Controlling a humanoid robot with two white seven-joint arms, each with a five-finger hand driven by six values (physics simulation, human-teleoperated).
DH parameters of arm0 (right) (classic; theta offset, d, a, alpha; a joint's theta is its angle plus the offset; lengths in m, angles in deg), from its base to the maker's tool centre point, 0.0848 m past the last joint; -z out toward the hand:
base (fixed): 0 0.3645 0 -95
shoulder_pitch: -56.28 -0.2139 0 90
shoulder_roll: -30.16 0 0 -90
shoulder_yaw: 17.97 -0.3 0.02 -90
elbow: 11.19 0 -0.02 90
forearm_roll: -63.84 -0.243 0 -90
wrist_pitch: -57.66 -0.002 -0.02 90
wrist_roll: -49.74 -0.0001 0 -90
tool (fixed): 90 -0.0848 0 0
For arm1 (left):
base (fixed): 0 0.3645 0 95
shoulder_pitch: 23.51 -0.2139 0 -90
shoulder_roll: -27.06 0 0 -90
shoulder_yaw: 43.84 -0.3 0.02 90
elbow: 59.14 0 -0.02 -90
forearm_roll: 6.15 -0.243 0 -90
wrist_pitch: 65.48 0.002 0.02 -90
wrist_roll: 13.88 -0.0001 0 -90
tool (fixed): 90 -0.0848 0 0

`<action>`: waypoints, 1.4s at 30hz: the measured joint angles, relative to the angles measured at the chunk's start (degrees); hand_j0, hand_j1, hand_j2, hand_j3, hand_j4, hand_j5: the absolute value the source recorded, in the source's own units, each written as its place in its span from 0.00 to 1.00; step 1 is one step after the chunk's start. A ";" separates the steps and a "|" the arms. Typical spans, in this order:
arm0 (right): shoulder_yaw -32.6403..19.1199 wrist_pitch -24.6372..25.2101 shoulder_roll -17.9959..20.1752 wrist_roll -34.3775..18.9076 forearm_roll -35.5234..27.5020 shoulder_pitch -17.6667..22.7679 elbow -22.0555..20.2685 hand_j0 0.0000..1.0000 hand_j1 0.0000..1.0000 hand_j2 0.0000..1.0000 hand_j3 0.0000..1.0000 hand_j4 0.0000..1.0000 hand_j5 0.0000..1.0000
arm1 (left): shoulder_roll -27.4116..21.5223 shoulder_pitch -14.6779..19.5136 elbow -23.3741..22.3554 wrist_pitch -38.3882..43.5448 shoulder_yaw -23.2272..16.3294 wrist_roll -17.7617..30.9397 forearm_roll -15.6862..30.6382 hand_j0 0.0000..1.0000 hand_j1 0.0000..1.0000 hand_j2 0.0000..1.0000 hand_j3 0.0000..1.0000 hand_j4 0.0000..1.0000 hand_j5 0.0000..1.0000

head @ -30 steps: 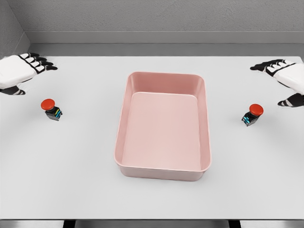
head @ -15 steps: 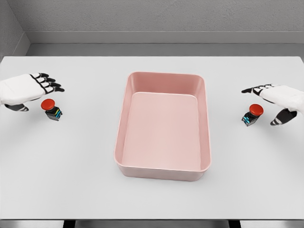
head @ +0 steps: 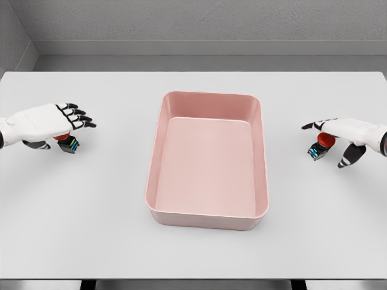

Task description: Put the industrial switch in the basket with both arms

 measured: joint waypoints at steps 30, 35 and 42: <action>0.02 -0.69 0.05 -1.81 0.18 -0.26 -1.13 0.46 0.46 0.46 0.46 0.46 0.46 | 0.54 0.18 -0.81 0.07 -0.07 1.70 -1.98 0.34 0.34 0.34 0.34 0.34 0.34; -0.43 -0.66 0.34 -1.84 0.19 -0.26 -2.09 0.46 0.46 0.46 0.46 0.46 0.46 | 1.05 0.35 -0.39 -0.05 0.27 1.30 -1.12 0.33 0.33 0.33 0.33 0.33 0.33; -0.85 -0.76 0.79 -1.84 0.06 -1.49 -2.47 0.46 0.46 0.46 0.46 0.46 0.46 | 1.46 2.20 -0.14 -0.05 0.82 1.21 3.86 0.27 0.27 0.27 0.27 0.27 0.27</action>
